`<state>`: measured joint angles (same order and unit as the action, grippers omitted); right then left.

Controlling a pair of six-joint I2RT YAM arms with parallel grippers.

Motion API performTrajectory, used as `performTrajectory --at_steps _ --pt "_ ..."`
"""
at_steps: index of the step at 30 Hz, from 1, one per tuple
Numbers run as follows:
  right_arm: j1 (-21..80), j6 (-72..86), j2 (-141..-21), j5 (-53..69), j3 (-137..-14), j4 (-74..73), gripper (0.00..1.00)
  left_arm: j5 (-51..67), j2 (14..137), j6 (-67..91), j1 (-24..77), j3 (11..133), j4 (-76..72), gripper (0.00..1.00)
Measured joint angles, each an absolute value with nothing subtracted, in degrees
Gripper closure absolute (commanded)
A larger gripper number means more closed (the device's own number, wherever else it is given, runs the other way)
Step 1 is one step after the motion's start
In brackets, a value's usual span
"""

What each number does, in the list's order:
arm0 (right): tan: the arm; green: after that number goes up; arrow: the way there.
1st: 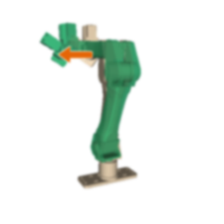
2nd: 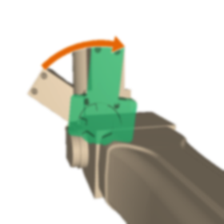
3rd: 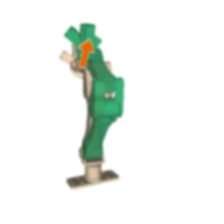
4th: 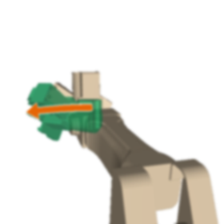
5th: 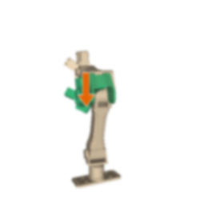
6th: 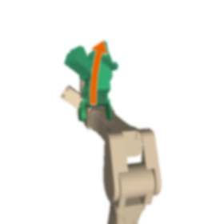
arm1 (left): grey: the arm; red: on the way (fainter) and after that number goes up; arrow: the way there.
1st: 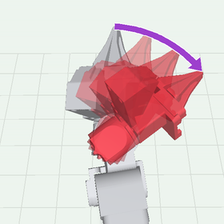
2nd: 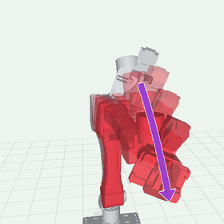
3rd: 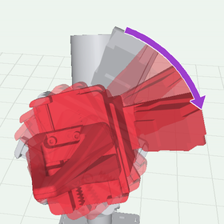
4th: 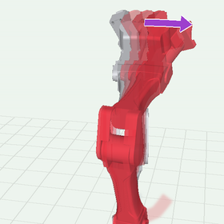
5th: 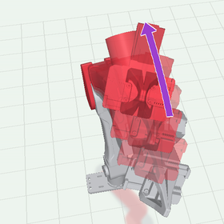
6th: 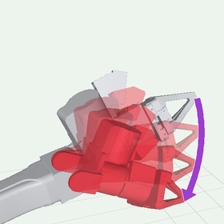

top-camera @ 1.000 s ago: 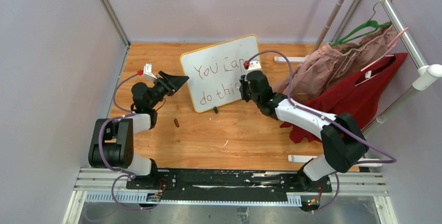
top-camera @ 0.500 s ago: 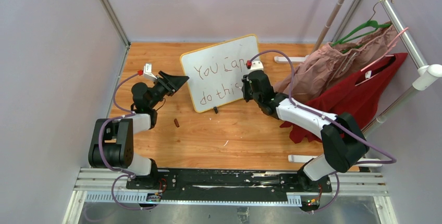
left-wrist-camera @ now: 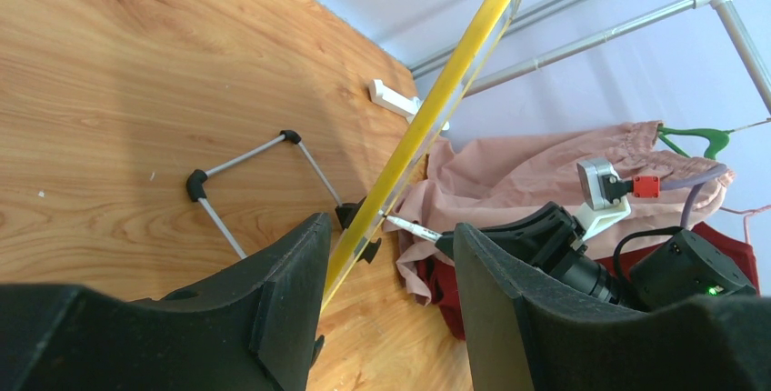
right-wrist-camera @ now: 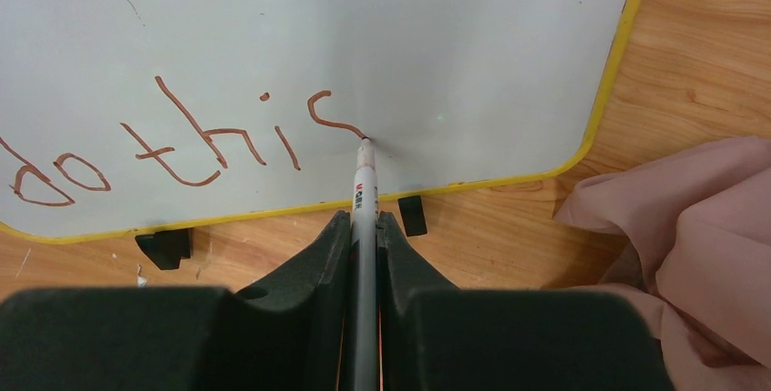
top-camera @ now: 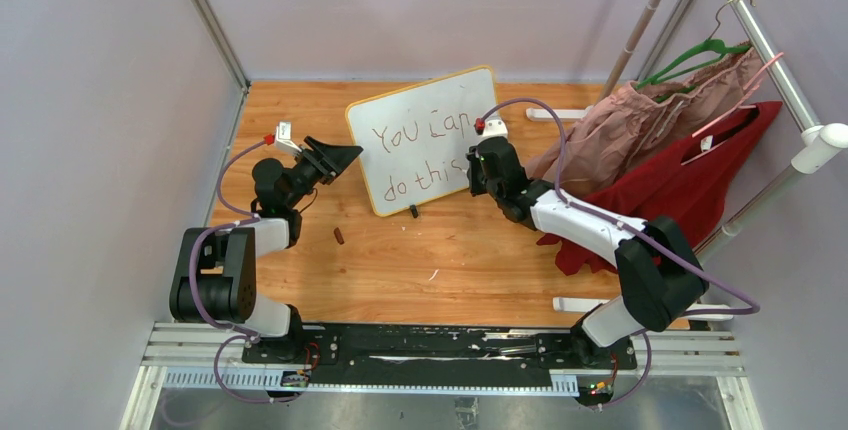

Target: Write a sentence on the whiteboard

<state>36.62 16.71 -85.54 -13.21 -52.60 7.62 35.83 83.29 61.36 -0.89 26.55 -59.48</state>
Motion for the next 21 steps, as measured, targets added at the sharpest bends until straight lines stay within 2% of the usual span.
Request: performTrajectory --at_steps 21 --pt "36.6 18.2 -85.5 -10.6 -51.8 7.3 1.0 35.8 83.3 61.5 -0.9 26.5 -59.5 0.43"
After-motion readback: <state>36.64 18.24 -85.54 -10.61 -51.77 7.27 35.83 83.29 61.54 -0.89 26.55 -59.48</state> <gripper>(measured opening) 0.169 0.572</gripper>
